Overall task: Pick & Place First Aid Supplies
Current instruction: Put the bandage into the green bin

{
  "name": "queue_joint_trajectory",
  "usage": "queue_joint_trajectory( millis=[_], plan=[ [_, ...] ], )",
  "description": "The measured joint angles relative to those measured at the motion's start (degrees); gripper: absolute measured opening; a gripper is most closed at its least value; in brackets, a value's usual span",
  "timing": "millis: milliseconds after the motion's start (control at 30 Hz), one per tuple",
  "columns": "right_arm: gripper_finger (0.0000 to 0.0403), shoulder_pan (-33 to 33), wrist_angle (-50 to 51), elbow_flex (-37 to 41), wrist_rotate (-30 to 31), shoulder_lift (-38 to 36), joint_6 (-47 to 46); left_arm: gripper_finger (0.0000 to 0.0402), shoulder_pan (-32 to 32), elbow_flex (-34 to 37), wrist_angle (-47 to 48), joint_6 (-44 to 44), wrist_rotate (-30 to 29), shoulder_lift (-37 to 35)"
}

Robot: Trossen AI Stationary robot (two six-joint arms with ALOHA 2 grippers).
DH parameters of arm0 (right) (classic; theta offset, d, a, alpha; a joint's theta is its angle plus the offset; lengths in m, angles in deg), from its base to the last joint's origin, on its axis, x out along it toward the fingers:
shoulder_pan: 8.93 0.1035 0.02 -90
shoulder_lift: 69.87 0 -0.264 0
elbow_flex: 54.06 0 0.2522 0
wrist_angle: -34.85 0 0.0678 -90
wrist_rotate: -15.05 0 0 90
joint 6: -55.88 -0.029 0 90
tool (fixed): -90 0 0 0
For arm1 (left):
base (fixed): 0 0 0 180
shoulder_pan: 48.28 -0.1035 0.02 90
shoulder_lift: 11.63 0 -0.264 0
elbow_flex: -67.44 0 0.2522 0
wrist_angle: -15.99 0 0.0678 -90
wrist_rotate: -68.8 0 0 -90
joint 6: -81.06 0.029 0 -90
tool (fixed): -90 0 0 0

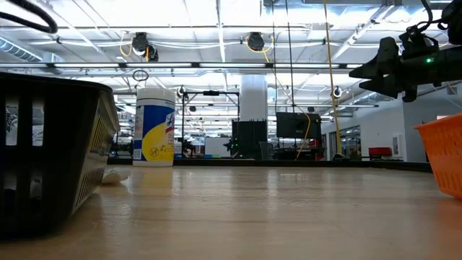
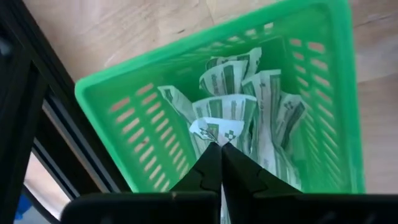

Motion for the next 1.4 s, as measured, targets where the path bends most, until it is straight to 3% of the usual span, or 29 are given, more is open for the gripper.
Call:
queue_joint_trajectory(
  millis=[233,533,700,867,1100,1400],
  plan=[
    [0.0267,0.02,0.01,-0.01,0.00,0.00,0.00,0.0054,-0.89,0.02,1.59,0.50,-0.02,0.32],
    [0.0267,0.01,0.01,-0.01,0.00,0.00,0.00,0.0202,-2.01,0.02,2.48,0.17,0.48,-1.89],
    [0.0267,0.01,0.01,-0.02,0.00,0.00,0.00,0.0252,-3.69,0.02,4.20,-4.30,-1.95,-7.19],
    [0.0267,0.02,0.00,0.00,0.00,0.00,0.00,0.0270,-5.95,0.02,6.13,-8.39,-3.42,-11.65],
    [0.0267,0.02,0.02,-0.02,0.00,0.00,0.00,0.0260,-13.44,0.02,5.34,-9.89,-4.62,-12.48],
    [0.0267,0.00,0.02,0.00,-0.02,0.00,0.00,0.0250,-29.75,-3.73,0.61,3.16,-4.64,-5.58]
  ],
)
